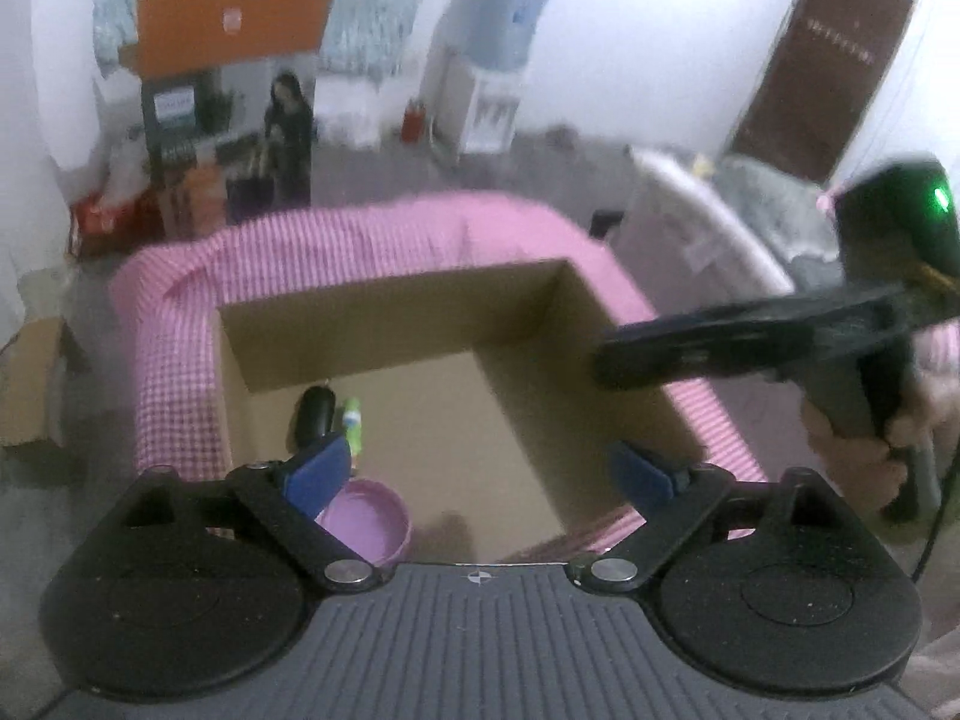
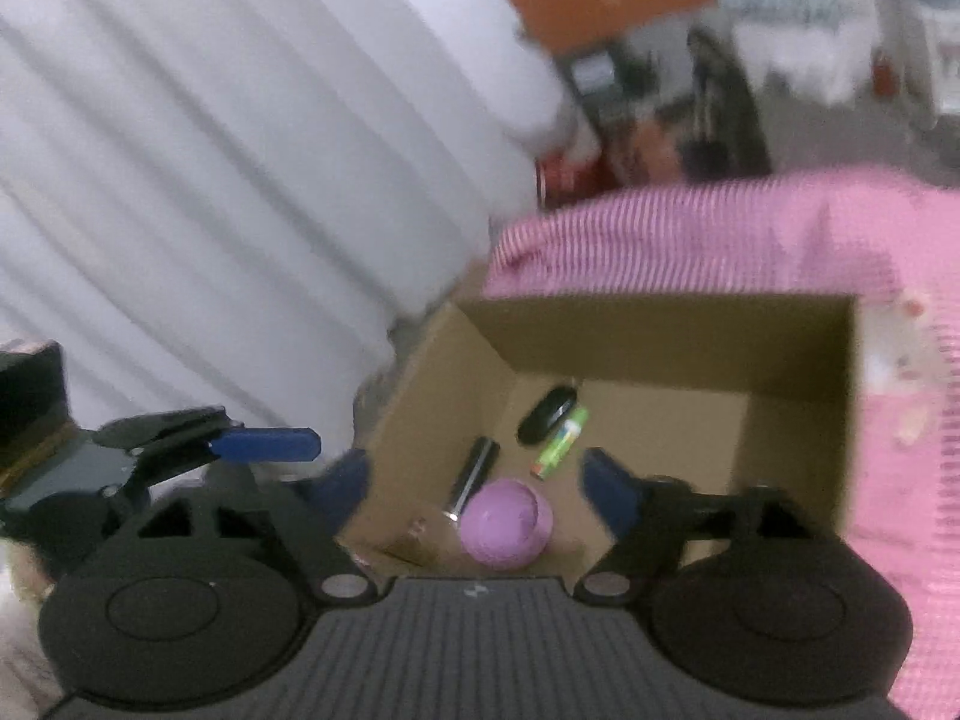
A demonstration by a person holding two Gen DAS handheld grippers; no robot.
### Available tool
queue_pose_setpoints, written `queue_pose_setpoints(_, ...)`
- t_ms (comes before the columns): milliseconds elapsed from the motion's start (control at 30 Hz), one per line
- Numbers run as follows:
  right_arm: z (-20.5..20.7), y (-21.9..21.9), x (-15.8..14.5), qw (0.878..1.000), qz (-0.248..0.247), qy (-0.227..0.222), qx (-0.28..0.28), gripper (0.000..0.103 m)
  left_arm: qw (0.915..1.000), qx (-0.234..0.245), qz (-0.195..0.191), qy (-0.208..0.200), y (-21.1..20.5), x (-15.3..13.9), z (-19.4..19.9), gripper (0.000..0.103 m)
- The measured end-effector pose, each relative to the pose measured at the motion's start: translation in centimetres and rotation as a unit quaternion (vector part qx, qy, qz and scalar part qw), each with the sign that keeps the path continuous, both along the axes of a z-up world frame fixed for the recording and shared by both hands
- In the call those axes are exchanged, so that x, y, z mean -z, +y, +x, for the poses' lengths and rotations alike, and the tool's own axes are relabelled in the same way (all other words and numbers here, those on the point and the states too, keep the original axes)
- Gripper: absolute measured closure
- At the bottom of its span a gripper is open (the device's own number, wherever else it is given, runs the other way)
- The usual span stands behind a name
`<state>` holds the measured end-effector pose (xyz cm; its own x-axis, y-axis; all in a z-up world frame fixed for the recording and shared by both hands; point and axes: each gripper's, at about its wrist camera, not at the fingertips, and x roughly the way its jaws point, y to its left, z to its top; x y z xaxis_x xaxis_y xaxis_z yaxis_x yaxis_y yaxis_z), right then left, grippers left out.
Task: Organize rigid objects
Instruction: 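Open the right tool to release the purple lid and withdraw, then reach the right tool to the black tape roll and grasp its rim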
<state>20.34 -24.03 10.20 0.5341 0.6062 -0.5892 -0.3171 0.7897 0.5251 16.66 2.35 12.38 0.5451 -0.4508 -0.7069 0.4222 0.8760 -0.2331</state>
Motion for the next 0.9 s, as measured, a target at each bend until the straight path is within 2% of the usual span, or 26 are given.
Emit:
queue_pose_setpoints(33, -1.6, -0.5, -0.6, 1.000, 0.002, -0.018, 0.008, 0.002, 0.9999, 0.003, -0.009, -0.006, 0.1, -0.3, -1.0, 0.005)
queue_pose_setpoints(67, -3.2, -1.0, -1.4, 0.999, -0.002, -0.037, 0.015, 0.000, 0.9998, 0.004, -0.015, -0.010, 0.3, -0.5, -1.9, 0.003)
queue_pose_setpoints(200, -9.3, -1.0, -2.4, 0.994, -0.049, -0.089, 0.030, 0.000, 0.9994, 0.013, -0.024, -0.023, 0.3, 0.0, -5.4, 0.000)
queue_pose_setpoints(300, -12.6, 0.4, -1.2, 0.990, -0.092, -0.104, 0.038, 0.000, 0.9993, -0.006, -0.024, -0.028, 0.7, 1.9, -8.1, 0.000)
queue_pose_setpoints(433, -16.2, 2.7, 0.8, 0.979, -0.159, -0.118, 0.051, 0.000, 0.9991, -0.030, -0.006, -0.027, 0.7, 5.4, -11.2, 0.000)
queue_pose_setpoints(600, -19.6, 5.9, 3.3, 0.959, -0.238, -0.145, 0.053, 0.000, 0.9987, -0.047, -0.008, -0.020, 1.0, 8.7, -13.1, 0.000)
queue_pose_setpoints(733, -20.4, 8.3, 5.1, 0.941, -0.296, -0.162, 0.041, 0.000, 0.9986, -0.047, -0.023, -0.009, 1.4, 9.9, -14.3, 0.000)
queue_pose_setpoints(800, -20.5, 8.8, 5.6, 0.941, -0.291, -0.173, 0.026, 0.000, 0.9984, -0.043, -0.037, -0.010, 1.7, 10.4, -14.5, 0.000)
queue_pose_setpoints(900, -20.0, 8.4, 6.5, 0.955, -0.245, -0.163, 0.022, 0.000, 0.9979, -0.053, -0.032, -0.018, 2.0, 11.3, -14.7, 0.000)
